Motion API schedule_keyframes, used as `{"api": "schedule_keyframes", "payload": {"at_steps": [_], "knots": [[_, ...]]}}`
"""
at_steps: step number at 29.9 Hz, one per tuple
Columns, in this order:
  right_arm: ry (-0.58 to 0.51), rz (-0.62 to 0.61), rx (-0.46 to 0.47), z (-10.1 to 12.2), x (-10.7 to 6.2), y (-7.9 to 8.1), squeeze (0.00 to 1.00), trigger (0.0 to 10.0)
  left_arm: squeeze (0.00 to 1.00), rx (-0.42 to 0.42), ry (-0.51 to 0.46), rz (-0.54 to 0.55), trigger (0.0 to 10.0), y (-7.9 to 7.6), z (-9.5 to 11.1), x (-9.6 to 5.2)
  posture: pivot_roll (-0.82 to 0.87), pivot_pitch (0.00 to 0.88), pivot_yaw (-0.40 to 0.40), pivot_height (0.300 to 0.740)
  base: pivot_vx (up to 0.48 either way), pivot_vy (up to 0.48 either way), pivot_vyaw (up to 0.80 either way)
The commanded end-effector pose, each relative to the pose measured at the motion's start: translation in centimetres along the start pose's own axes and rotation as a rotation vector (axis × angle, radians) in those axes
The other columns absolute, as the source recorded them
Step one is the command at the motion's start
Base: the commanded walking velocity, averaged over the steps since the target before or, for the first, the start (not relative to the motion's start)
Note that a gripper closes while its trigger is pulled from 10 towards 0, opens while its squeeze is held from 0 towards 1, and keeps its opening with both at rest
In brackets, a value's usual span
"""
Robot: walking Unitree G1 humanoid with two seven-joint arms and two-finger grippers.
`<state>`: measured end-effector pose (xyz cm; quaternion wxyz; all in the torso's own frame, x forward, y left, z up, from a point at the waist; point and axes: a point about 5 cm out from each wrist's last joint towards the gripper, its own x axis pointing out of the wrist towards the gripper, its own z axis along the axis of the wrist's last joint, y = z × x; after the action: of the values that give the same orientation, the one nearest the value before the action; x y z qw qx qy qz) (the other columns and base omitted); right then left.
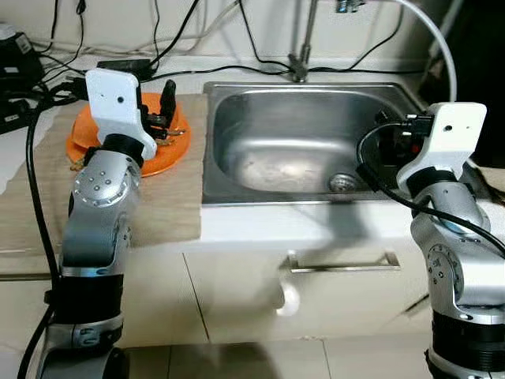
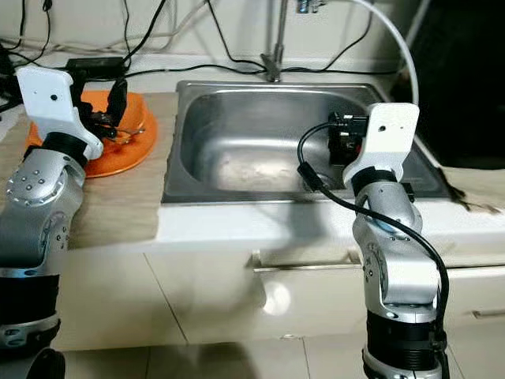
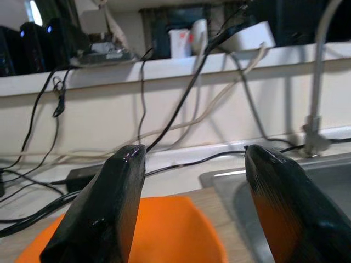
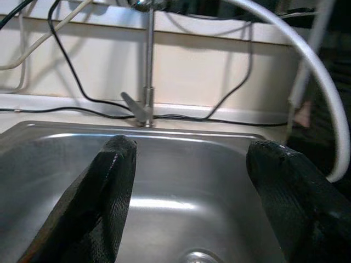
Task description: Kitchen organization
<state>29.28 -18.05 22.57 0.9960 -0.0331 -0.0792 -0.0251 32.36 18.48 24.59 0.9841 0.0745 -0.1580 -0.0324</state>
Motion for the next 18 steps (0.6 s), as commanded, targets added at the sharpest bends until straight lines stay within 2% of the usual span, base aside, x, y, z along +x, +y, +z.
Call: {"api": "schedule_keyframes", "payload": {"at_steps": [1,13,18], "knots": [[-0.005,0.014,0.004,-0.06,-0.09,0.29,0.0,10.0,0.0,-0.001,-0.011,-0.006,10.0,0.26,0.59,0.17,0.0,0.0,-0.016,0.74,0.39,0.0,0.0],[-0.01,0.01,0.017,-0.16,-0.55,0.46,0.0,10.0,0.0,0.009,-0.006,-0.04,10.0,-0.16,0.53,0.31,-0.01,0.0,0.0,0.74,0.378,0.0,0.0],[-0.008,0.009,0.017,-0.23,-0.72,0.44,0.0,10.0,0.0,0.019,0.009,-0.039,10.0,-0.21,0.32,0.3,-0.01,0.0,0.002,0.74,0.0,0.0,0.0]]}}
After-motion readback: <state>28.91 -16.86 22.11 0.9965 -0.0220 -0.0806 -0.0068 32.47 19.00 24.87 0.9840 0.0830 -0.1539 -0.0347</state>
